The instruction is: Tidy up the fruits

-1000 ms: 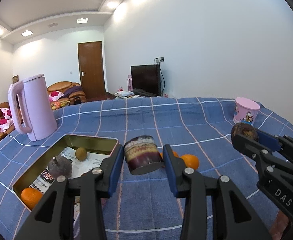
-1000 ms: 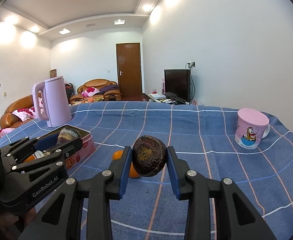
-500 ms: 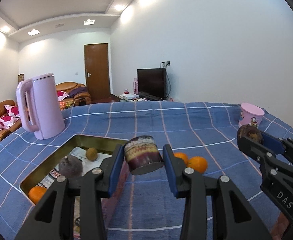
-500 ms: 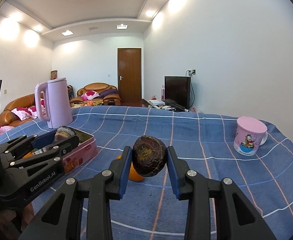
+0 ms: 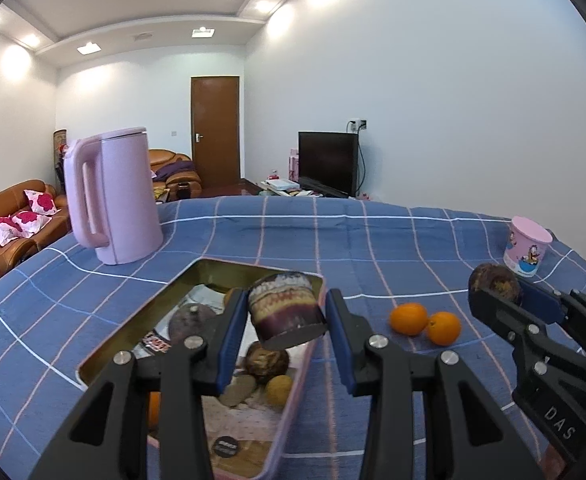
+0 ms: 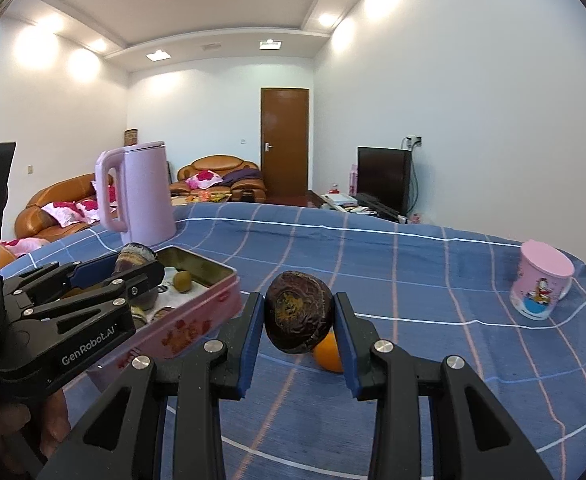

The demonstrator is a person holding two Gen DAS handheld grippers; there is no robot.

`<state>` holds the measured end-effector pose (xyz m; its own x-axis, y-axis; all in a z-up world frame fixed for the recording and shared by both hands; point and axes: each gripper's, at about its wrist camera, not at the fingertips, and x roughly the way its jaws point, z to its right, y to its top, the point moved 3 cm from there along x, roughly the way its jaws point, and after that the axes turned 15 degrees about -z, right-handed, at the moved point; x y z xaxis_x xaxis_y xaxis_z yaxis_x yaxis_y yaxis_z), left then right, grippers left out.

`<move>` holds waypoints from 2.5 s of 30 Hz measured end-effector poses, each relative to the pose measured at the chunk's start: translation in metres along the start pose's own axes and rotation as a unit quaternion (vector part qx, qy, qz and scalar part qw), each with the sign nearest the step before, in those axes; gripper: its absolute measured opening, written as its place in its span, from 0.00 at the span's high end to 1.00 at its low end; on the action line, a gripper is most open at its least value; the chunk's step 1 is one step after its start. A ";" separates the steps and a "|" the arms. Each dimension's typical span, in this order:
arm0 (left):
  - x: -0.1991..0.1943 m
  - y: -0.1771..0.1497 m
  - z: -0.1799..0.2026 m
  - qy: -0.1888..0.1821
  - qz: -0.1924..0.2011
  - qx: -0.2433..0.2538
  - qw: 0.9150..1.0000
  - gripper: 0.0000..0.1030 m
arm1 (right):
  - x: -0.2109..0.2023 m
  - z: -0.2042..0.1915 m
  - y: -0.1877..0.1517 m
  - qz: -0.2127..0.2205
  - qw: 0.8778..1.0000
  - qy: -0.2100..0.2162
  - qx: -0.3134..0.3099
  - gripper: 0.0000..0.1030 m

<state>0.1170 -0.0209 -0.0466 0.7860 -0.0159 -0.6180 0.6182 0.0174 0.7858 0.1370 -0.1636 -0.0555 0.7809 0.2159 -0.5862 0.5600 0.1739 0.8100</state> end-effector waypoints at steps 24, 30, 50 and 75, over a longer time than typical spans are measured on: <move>-0.003 0.007 -0.053 0.028 0.000 -0.039 0.999 0.59 | 0.018 -0.052 0.019 0.000 0.999 0.034 -0.037 0.64; -0.001 0.009 -0.065 0.036 -0.004 -0.047 0.998 0.59 | 0.022 -0.067 0.024 0.000 0.998 0.041 -0.051 0.64; 0.018 0.008 -0.106 0.062 -0.040 -0.049 0.996 0.59 | 0.042 -0.117 0.029 -0.018 0.993 0.071 -0.088 0.64; 0.035 0.005 -0.106 0.062 -0.084 -0.006 0.995 0.59 | 0.064 -0.137 0.024 -0.081 0.986 0.092 -0.111 0.64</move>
<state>0.1478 0.0846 -0.0666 0.6660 0.1036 -0.7388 0.7397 0.0371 0.6720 0.1625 -0.0135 -0.0759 0.6109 0.3346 -0.7176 0.5840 0.4216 0.6937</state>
